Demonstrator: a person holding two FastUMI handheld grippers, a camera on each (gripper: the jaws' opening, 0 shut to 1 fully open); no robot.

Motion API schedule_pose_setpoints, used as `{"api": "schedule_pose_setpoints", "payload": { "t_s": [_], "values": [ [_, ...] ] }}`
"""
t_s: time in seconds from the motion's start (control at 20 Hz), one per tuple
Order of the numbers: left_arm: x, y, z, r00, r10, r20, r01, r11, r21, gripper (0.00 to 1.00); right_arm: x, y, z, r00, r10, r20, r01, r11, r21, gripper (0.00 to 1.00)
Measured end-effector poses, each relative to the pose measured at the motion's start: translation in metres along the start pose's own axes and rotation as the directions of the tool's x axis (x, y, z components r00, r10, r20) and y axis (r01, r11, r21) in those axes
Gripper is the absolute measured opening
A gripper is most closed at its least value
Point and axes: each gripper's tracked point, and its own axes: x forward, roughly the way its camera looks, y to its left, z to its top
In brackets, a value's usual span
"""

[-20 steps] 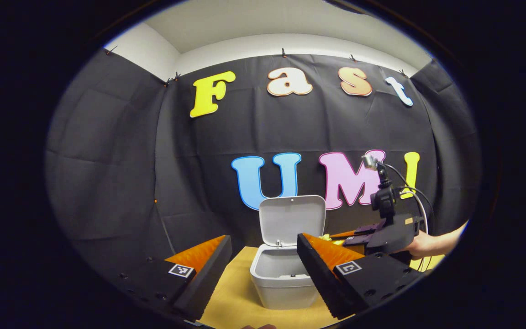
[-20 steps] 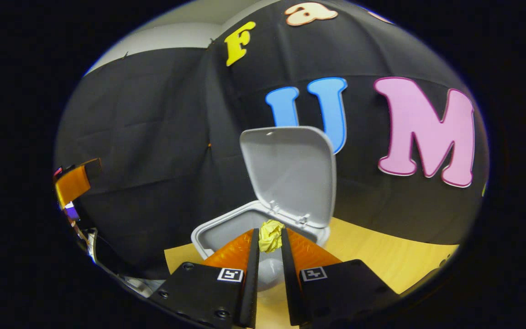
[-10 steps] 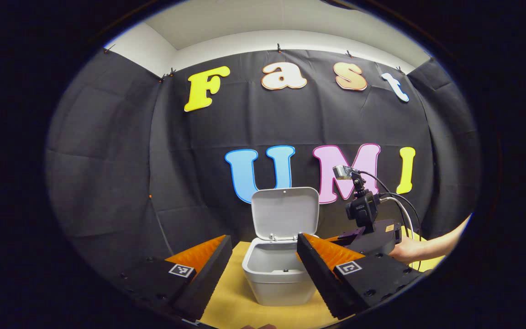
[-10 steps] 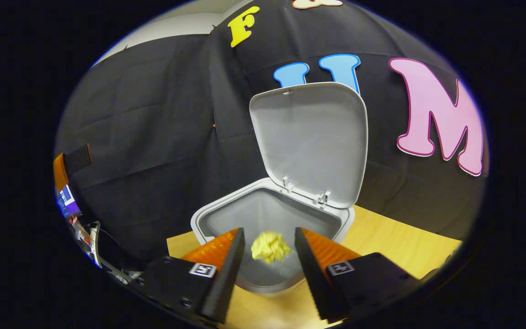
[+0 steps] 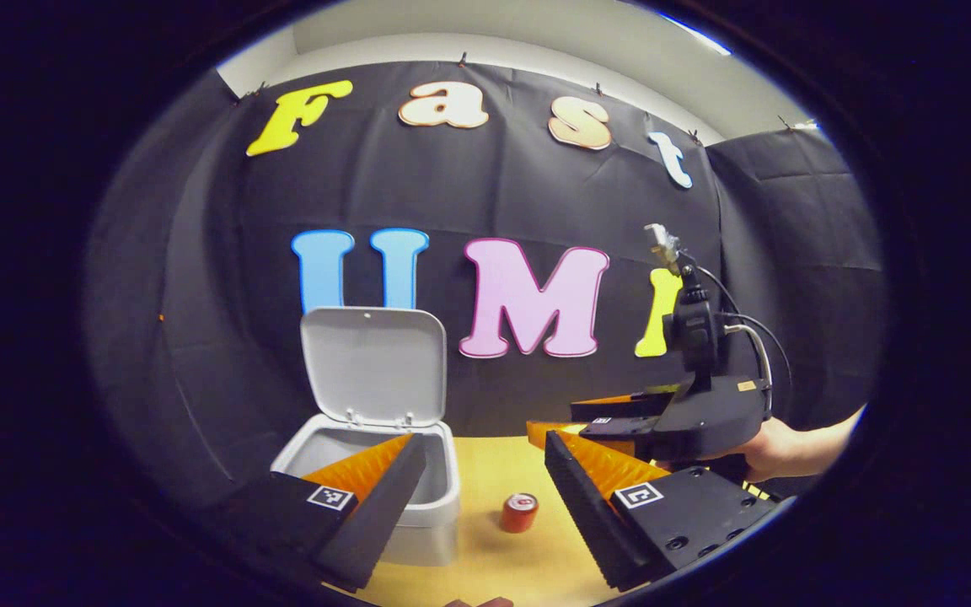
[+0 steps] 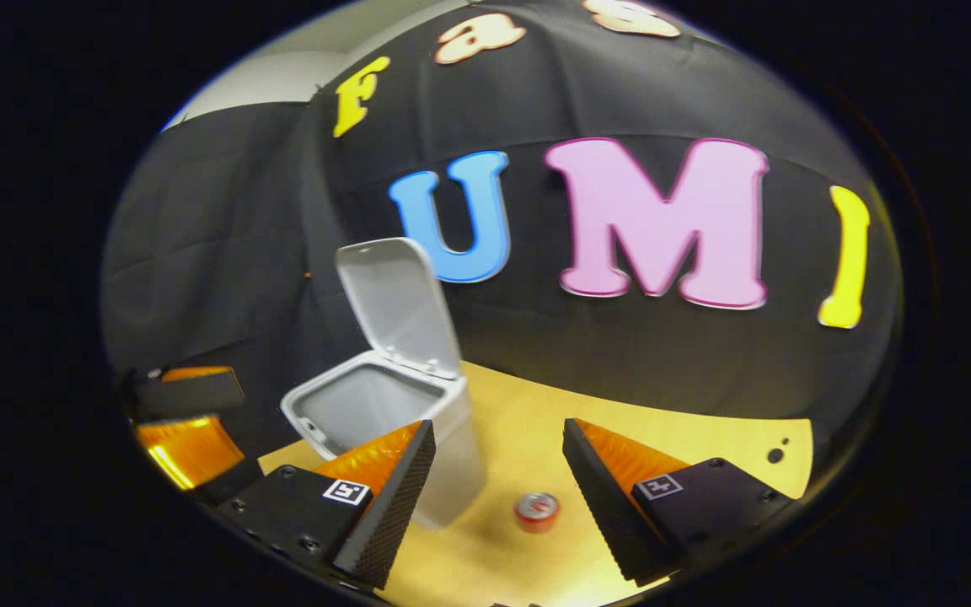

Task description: Press the lid of the desktop garbage bin to open it, pick up the crumpled paper on the desktop and throw it into the bin, then pick up the pop can on the desktop and drop it into the bin, and finally close the garbage bin lid.

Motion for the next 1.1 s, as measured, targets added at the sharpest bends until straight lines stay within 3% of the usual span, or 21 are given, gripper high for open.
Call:
{"api": "schedule_pose_setpoints", "payload": {
  "t_s": [0.15, 0.45, 0.65, 0.8, 1.1],
  "values": [
    [0.044, -0.027, -0.042, 0.996, -0.059, -0.068, 0.056, 0.998, -0.040, 0.96, -0.044, -0.070, -0.009, 0.989, -0.146, -0.013, 0.146, 0.989, 0.026, 0.98],
    [0.126, -0.014, -0.168, 0.952, 0.002, -0.305, 0.004, 1.000, 0.020, 0.96, -0.122, -0.152, -0.040, 0.938, -0.342, -0.061, 0.346, 0.935, 0.075, 0.98],
    [0.161, -0.007, -0.220, 0.922, 0.034, -0.386, -0.028, 0.999, 0.021, 0.92, -0.148, -0.177, -0.059, 0.908, -0.407, -0.103, 0.416, 0.903, 0.103, 0.98],
    [0.182, -0.002, -0.245, 0.905, 0.048, -0.423, -0.040, 0.999, 0.029, 0.96, -0.156, -0.184, -0.063, 0.897, -0.424, -0.125, 0.437, 0.894, 0.101, 0.98],
    [0.209, -0.007, -0.282, 0.880, 0.036, -0.473, -0.009, 0.998, 0.059, 0.95, -0.153, -0.182, -0.065, 0.895, -0.424, -0.142, 0.439, 0.893, 0.098, 0.98]
  ]
}}
